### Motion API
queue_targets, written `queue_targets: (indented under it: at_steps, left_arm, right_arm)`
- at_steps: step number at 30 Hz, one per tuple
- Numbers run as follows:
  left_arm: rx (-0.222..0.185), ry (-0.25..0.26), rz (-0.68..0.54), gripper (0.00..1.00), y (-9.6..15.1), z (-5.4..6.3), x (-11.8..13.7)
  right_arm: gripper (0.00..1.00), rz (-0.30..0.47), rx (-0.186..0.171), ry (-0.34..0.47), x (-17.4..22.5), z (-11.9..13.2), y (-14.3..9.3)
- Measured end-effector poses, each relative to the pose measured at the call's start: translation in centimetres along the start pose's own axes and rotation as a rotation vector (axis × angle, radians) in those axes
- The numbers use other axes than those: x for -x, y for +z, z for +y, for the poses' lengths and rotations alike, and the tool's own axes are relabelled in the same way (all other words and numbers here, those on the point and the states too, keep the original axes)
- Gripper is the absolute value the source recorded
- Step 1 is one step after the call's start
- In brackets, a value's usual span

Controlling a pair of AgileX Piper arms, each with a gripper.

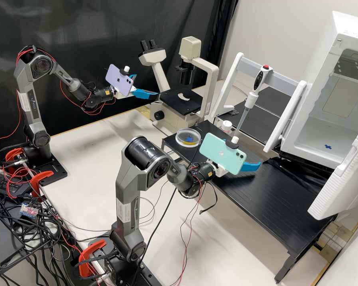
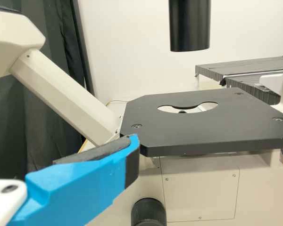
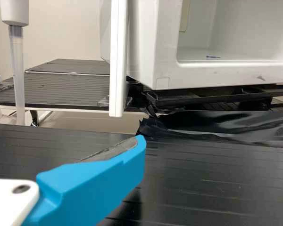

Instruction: Move the petri dish to the incubator

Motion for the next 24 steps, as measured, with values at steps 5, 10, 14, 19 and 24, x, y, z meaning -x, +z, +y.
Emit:
queue_targets:
  at_steps: [5,10,14,19,24]
  left_arm:
    - [0.0,0.0,0.0,1.0,0.0,0.0,0.0]
    - [0.0,0.0,0.0,1.0,0.0,0.0,0.0]
    - [0.0,0.0,0.0,1.0,0.0,0.0,0.0]
    - [0.0,0.0,0.0,1.0,0.0,0.0,0.0]
    - [0.0,0.0,0.0,1.0,0.0,0.0,0.0]
  right_arm:
    - [1.0,0.0,0.0,0.0,0.0,0.0,0.0]
    - [1.0,-0.003,0.0,-0.003,0.2,-0.1,0.1]
    - [1.0,0.02,-0.044,0.0,1.7,0.3,-0.4]
    - [1.0,0.087,-0.081,0.014,4.3,1.0,-1.7]
    - [1.0,0.201,-0.095,-0.018,6.9,-0.1,-4.1]
